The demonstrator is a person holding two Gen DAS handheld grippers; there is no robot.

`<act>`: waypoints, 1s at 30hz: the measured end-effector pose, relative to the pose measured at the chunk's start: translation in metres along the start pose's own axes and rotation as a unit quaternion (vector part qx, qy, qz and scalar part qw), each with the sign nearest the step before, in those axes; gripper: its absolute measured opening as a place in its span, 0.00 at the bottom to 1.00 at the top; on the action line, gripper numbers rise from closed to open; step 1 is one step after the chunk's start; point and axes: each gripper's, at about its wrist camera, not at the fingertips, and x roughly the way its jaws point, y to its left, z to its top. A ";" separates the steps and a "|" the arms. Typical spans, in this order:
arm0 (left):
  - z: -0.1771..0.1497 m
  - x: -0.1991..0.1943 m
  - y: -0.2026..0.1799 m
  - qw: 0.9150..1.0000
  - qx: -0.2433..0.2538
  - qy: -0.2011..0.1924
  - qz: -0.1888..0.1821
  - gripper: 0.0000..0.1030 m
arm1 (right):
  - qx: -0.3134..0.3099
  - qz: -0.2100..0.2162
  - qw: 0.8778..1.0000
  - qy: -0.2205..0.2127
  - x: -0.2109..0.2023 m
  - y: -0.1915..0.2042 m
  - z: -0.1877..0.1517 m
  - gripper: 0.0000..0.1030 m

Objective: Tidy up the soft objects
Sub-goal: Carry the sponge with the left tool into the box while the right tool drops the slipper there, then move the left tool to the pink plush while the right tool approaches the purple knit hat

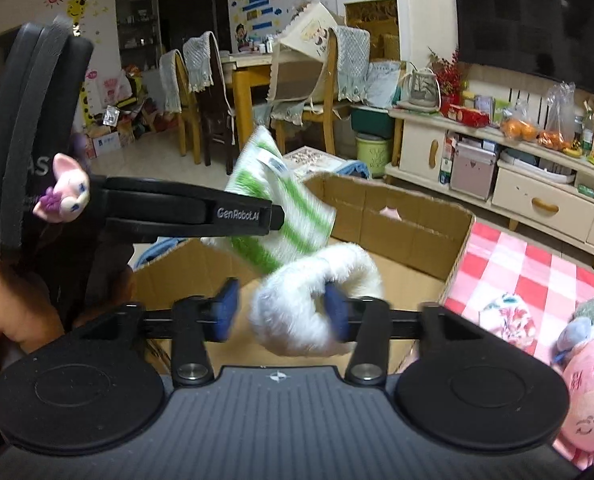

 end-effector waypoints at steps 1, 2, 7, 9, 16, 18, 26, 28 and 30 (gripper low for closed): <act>-0.001 -0.001 -0.002 1.000 0.000 0.001 0.001 0.40 | 0.002 -0.002 1.000 0.001 -0.002 -0.001 -0.001 0.94; -0.001 -0.001 -0.003 1.000 -0.001 0.002 0.003 0.54 | 0.005 -0.007 1.000 -0.001 -0.006 0.000 -0.003 0.98; 0.001 -0.008 -0.015 1.000 0.019 -0.016 0.006 0.77 | 0.017 -0.028 0.999 -0.010 -0.027 0.001 -0.009 0.99; 0.001 -0.011 -0.024 0.999 0.033 -0.026 0.002 0.85 | 0.023 -0.039 0.999 -0.014 -0.038 -0.001 -0.013 1.00; -0.002 -0.016 -0.052 0.997 0.073 -0.032 -0.023 0.90 | 0.064 -0.096 0.993 -0.029 -0.078 -0.020 -0.027 1.00; -0.004 -0.017 -0.061 0.996 0.080 -0.030 -0.029 0.91 | 0.074 -0.114 0.990 -0.030 -0.089 -0.026 -0.031 1.00; -0.011 -0.020 -0.090 0.992 0.109 -0.029 -0.051 0.96 | 0.104 -0.163 0.980 -0.034 -0.108 -0.044 -0.044 1.00; -0.014 -0.020 -0.097 0.991 0.116 -0.028 -0.054 0.96 | 0.107 -0.172 0.978 -0.036 -0.112 -0.046 -0.048 1.00; -0.015 -0.020 -0.103 0.990 0.122 -0.027 -0.057 0.96 | 0.114 -0.178 0.977 -0.037 -0.118 -0.048 -0.053 1.00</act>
